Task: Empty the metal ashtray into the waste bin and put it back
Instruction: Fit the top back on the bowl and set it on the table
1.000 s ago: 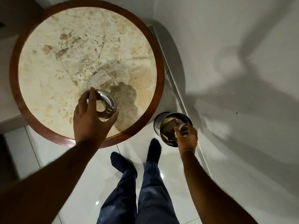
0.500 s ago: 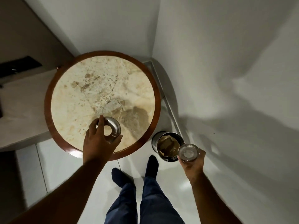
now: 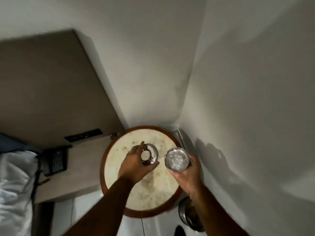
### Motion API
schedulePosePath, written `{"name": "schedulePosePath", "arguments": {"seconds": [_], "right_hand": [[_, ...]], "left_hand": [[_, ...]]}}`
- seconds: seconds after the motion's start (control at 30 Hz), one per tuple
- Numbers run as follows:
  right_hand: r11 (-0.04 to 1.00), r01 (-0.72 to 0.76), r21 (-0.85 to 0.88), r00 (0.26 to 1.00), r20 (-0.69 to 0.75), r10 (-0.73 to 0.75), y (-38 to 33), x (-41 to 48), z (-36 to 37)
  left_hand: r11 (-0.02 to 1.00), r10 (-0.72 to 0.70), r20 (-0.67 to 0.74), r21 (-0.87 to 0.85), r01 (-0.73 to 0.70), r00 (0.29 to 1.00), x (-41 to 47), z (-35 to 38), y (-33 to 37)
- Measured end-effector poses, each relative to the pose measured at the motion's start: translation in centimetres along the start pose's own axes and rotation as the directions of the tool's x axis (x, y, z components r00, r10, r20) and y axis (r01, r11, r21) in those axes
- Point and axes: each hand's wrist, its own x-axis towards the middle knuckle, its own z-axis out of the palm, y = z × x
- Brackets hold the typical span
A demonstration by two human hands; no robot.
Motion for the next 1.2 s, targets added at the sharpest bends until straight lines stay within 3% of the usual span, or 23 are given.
{"name": "schedulePosePath", "arguments": {"seconds": [0.07,0.1,0.13,0.2,0.23,0.3,0.37,0.57,0.63,0.77,0.93,1.2], "right_hand": [[0.988,-0.151,0.036,0.974,0.178,0.143,-2.6,-0.2,4.5],[0.992,-0.107,0.07,0.964,0.253,0.086,-3.4,-0.5,6.5],[0.994,-0.047,0.097,0.978,0.208,0.026,-4.3,-1.0,8.1],[0.948,-0.211,0.239,0.934,0.335,0.123,-5.0,-1.6,10.8],[0.946,-0.192,0.26,0.927,0.363,0.089,-4.7,-0.6,11.7],[0.936,-0.185,0.3,0.924,0.378,0.061,-5.4,-0.7,13.0],[0.95,-0.212,0.231,0.908,0.407,0.103,-7.0,-2.8,18.9],[0.924,-0.258,0.281,0.888,0.445,0.113,-6.1,-0.7,19.7],[0.946,-0.255,0.198,0.872,0.469,0.137,-6.5,-0.9,20.1],[0.993,-0.102,-0.058,0.894,0.433,0.117,-6.8,-0.6,19.0],[0.926,0.11,-0.361,0.938,0.346,0.023,-6.6,-0.5,16.2],[0.856,0.032,-0.516,0.982,0.175,0.069,-1.0,4.1,12.1]], "left_hand": [[0.999,0.043,-0.049,-0.007,-0.043,0.998,0.9,-3.5,1.6],[0.996,0.091,-0.069,0.016,-0.09,0.993,1.6,-4.6,2.2],[0.992,0.122,-0.065,0.044,-0.119,0.99,1.7,-5.3,2.9],[0.986,0.138,-0.088,0.11,-0.128,0.987,1.4,-7.7,3.8],[0.975,0.162,-0.063,0.167,-0.15,0.985,1.9,-8.3,4.3],[0.954,0.201,-0.014,0.229,-0.192,0.98,3.3,-8.1,5.6],[0.966,0.127,-0.114,0.24,-0.097,0.985,1.8,-13.9,5.8],[0.977,0.107,-0.076,0.191,-0.091,0.991,2.4,-13.9,5.7],[0.981,0.105,-0.111,0.175,-0.084,0.988,2.7,-14.0,5.3],[0.977,0.099,-0.128,0.203,-0.071,0.987,3.1,-13.1,4.9],[0.969,0.078,-0.106,0.24,-0.05,0.991,3.1,-10.3,3.4],[0.979,-0.141,-0.016,0.147,0.142,0.99,0.8,-2.1,-4.6]]}}
